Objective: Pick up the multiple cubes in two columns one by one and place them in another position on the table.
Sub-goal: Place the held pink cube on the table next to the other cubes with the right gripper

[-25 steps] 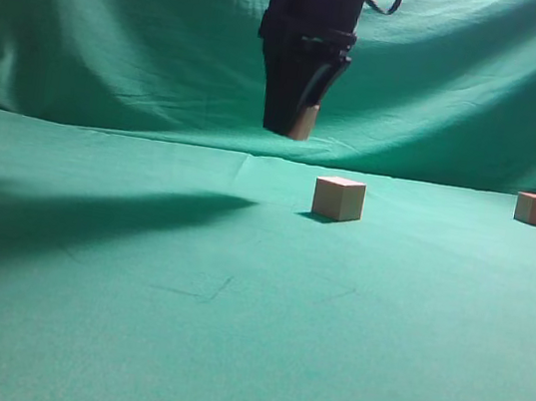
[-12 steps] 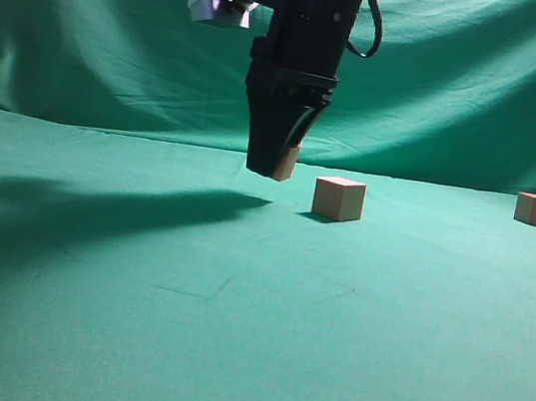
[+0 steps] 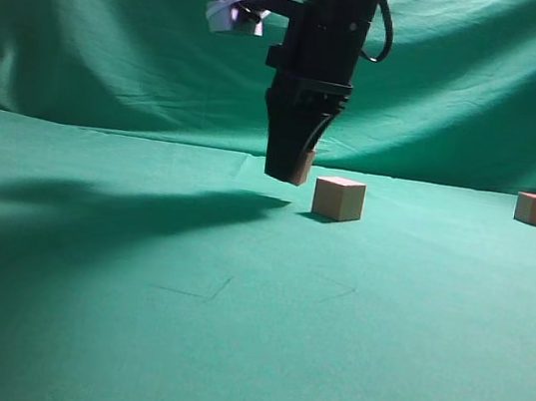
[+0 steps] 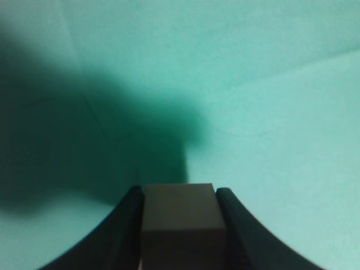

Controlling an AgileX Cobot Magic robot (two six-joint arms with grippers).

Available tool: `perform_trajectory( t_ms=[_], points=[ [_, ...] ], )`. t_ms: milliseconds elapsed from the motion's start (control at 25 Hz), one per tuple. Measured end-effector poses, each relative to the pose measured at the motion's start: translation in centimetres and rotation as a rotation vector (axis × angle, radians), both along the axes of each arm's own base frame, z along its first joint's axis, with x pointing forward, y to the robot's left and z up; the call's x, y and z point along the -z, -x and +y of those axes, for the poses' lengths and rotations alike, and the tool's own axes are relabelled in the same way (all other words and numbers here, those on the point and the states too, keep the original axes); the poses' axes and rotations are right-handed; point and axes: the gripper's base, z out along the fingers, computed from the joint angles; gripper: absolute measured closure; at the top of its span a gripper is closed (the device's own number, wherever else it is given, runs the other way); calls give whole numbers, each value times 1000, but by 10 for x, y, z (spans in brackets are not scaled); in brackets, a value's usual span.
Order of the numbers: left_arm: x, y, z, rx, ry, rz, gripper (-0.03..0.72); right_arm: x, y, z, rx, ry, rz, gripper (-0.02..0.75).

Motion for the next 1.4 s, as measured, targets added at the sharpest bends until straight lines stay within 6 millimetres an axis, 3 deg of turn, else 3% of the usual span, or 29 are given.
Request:
perform_trajectory(
  t_ms=[280, 600, 1400],
  points=[
    [0, 0, 0, 0, 0, 0, 688, 0, -3, -5, 11, -43, 20, 469],
    [0, 0, 0, 0, 0, 0, 688, 13, -4, -2, -3, -51, 54, 469],
    [0, 0, 0, 0, 0, 0, 688, 14, -9, -11, -5, -47, 51, 469]
  ],
)
